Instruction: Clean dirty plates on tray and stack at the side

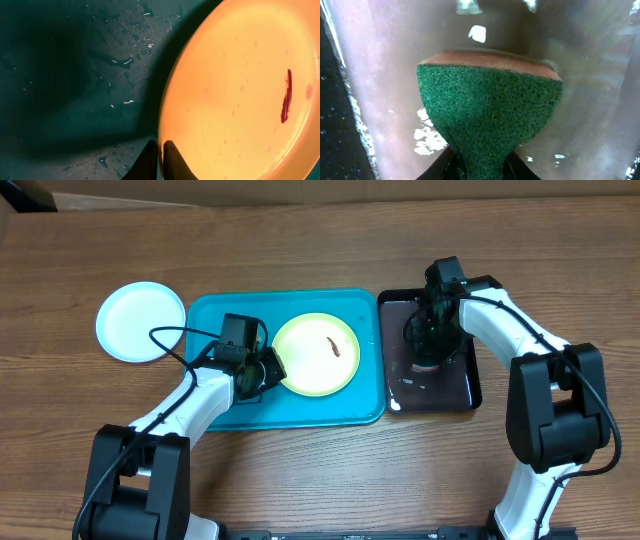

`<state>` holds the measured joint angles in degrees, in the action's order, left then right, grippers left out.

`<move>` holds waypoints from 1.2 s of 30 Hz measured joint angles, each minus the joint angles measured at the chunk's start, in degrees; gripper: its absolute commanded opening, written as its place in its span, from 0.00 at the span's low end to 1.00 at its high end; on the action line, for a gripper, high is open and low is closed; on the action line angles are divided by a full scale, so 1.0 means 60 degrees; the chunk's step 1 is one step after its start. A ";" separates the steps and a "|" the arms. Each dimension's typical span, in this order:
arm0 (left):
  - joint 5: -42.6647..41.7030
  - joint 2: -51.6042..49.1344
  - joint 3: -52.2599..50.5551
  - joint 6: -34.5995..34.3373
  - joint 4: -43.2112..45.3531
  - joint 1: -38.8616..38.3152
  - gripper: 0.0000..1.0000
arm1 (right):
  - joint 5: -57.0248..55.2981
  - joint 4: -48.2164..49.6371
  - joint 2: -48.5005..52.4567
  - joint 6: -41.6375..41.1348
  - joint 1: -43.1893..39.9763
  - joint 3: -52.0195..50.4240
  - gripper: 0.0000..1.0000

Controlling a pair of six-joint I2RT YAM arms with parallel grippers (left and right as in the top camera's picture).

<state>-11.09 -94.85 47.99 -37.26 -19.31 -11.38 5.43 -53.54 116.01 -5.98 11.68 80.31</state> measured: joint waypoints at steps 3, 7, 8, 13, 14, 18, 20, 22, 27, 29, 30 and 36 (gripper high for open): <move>0.0036 0.0000 0.0000 0.0011 0.0000 0.0000 0.15 | 0.0029 -0.0007 0.0000 0.0004 -0.0004 0.0000 0.26; 0.0076 0.0000 0.0000 0.0025 0.0000 0.0004 0.11 | 0.0029 -0.0004 0.0000 -0.0004 0.0000 -0.0004 0.34; 0.0080 0.0000 0.0000 0.0025 0.0000 0.0000 0.09 | 0.0033 0.0000 0.0000 -0.0047 0.0000 -0.0004 0.35; 0.0109 0.0000 0.0000 0.0033 0.0004 0.0000 0.05 | 0.0058 0.0033 0.0000 -0.0007 0.0000 -0.0004 0.04; 0.0109 0.0000 0.0000 0.0033 0.0000 0.0004 0.05 | 0.0055 0.0036 0.0000 0.0000 0.0000 -0.0004 0.04; 0.0109 0.0000 0.0000 0.0033 0.0000 0.0000 0.06 | 0.0055 0.0033 0.0000 -0.0055 0.0000 -0.0004 0.36; 0.0109 0.0000 0.0000 0.0033 0.0000 0.0000 0.06 | 0.0055 0.0040 0.0000 -0.0004 0.0000 -0.0004 0.31; 0.0109 0.0000 0.0000 0.0033 0.0000 0.0000 0.07 | 0.0051 0.0044 0.0000 0.0058 0.0000 -0.0004 0.04; 0.0109 0.0000 0.0000 0.0033 0.0000 0.0000 0.10 | 0.0040 0.0058 0.0000 0.0000 0.0000 -0.0004 0.04; 0.0109 0.0000 0.0000 0.0033 0.0000 0.0000 0.07 | -0.0015 0.0025 0.0000 0.0007 0.0000 -0.0004 0.04; 0.0109 0.0000 0.0000 0.0033 0.0000 0.0000 0.05 | -0.0051 -0.0044 0.0000 0.0000 0.0000 0.0000 0.04; 0.0109 0.0000 0.0000 0.0033 0.0000 0.0000 0.04 | -0.0306 -0.1523 0.0000 0.0000 0.0000 0.0747 0.04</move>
<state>-10.44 -94.85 47.99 -37.06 -19.31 -11.38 3.60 -62.67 116.01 -5.98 11.68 84.79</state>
